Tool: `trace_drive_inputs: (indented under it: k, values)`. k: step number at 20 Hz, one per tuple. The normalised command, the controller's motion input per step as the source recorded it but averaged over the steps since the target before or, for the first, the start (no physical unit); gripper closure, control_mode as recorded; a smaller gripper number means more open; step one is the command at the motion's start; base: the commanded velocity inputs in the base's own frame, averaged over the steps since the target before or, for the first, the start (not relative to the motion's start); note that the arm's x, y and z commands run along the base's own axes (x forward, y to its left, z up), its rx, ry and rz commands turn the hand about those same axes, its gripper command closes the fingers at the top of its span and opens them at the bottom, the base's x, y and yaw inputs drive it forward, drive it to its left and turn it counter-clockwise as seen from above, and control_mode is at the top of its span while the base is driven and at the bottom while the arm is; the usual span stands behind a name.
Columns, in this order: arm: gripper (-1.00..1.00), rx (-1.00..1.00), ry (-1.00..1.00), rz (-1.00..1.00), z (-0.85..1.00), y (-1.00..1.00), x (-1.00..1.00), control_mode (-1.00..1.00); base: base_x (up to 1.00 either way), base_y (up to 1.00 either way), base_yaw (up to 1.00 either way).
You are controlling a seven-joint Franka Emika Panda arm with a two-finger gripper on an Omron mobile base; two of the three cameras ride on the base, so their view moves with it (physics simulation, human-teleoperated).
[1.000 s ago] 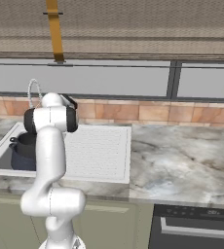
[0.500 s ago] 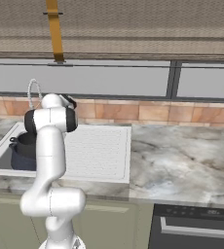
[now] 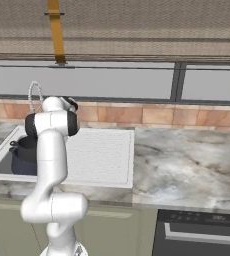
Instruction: Pick the pot and pot and place them in the sink. Then turn on the water.
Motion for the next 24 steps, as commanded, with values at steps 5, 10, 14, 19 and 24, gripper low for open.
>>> trace_drive_inputs:
  k: [5, 10, 14, 19, 24]
  values:
    - [-1.00, 0.00, -0.01, -0.08, -0.16, 0.00, 0.02, -1.00, 0.00, 0.00, 0.00]
    - [-1.00, 0.00, -0.03, -0.15, -0.25, -0.13, 0.00, -1.00, 0.00, 0.00, 0.00]
    - [-1.00, 0.00, 0.00, -0.20, -0.25, -0.32, 0.00, -1.00, 0.00, 0.00, 0.00]
    - [-1.00, 0.00, 0.00, -0.19, -0.16, -0.39, 0.00, -1.00, 0.00, 0.00, 0.00]
    - [-1.00, 0.00, 0.00, -0.15, -0.17, -0.54, 0.00, -1.00, 0.00, 0.00, 0.00]
